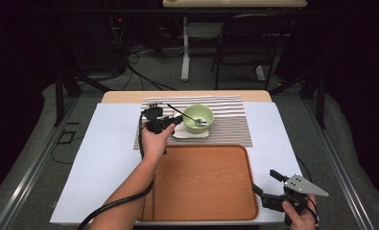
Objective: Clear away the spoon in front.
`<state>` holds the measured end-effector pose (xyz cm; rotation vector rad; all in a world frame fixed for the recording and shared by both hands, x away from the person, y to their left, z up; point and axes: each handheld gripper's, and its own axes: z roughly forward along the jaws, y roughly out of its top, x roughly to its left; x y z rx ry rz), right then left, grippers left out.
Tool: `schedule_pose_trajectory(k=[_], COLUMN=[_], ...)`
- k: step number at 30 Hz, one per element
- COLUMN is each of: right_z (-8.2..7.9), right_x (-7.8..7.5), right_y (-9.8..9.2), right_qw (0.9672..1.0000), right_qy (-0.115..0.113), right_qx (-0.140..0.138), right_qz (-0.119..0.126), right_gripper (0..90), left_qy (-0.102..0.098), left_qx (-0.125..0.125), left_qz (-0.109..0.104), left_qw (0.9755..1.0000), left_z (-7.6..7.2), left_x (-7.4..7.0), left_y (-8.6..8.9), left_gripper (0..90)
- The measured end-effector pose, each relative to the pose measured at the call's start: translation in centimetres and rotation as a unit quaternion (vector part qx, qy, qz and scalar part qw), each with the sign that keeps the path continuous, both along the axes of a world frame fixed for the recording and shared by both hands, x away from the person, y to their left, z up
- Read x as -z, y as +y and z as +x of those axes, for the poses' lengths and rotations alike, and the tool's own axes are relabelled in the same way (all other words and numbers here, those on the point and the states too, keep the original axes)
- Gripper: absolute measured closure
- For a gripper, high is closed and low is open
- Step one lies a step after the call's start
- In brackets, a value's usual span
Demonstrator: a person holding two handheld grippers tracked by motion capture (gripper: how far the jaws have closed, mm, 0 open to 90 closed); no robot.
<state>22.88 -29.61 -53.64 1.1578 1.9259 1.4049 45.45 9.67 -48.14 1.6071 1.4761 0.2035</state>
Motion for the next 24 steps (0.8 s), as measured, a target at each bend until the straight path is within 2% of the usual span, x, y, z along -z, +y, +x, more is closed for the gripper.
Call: schedule_pose_trajectory(k=[3, 8, 12, 17, 24], right_z=[0.0, -0.3, -0.2, -0.2, -0.3], right_x=[0.0, 0.0, 0.0, 0.0, 0.0], right_y=[0.1, -0.1, -0.1, -0.1, -0.1], right_qw=[1.0000, 1.0000, 1.0000, 1.0000, 1.0000], right_qy=[-0.002, -0.004, -0.003, -0.002, -0.003], right_qx=[-0.002, 0.002, 0.002, 0.001, 0.000], right_qz=[-0.005, -0.003, 0.000, 0.001, 0.001], right_gripper=[14.7, 14.7, 14.6, 14.6, 14.6], left_qy=[-0.001, -0.001, -0.004, 0.009, 0.008], left_qx=[-0.002, -0.013, -0.019, -0.021, -0.023], left_qz=[-0.010, -0.010, -0.001, -0.002, 0.010], left_qw=[0.9999, 0.9999, 0.9998, 0.9997, 0.9996], left_z=[0.7, 1.7, 2.7, 3.7, 4.5], left_x=[0.1, 0.3, 0.8, 1.9, 2.7], left_y=[-0.1, -0.6, -1.1, -1.9, -2.9], left_gripper=[35.9, 35.7, 36.5, 36.6, 36.7])
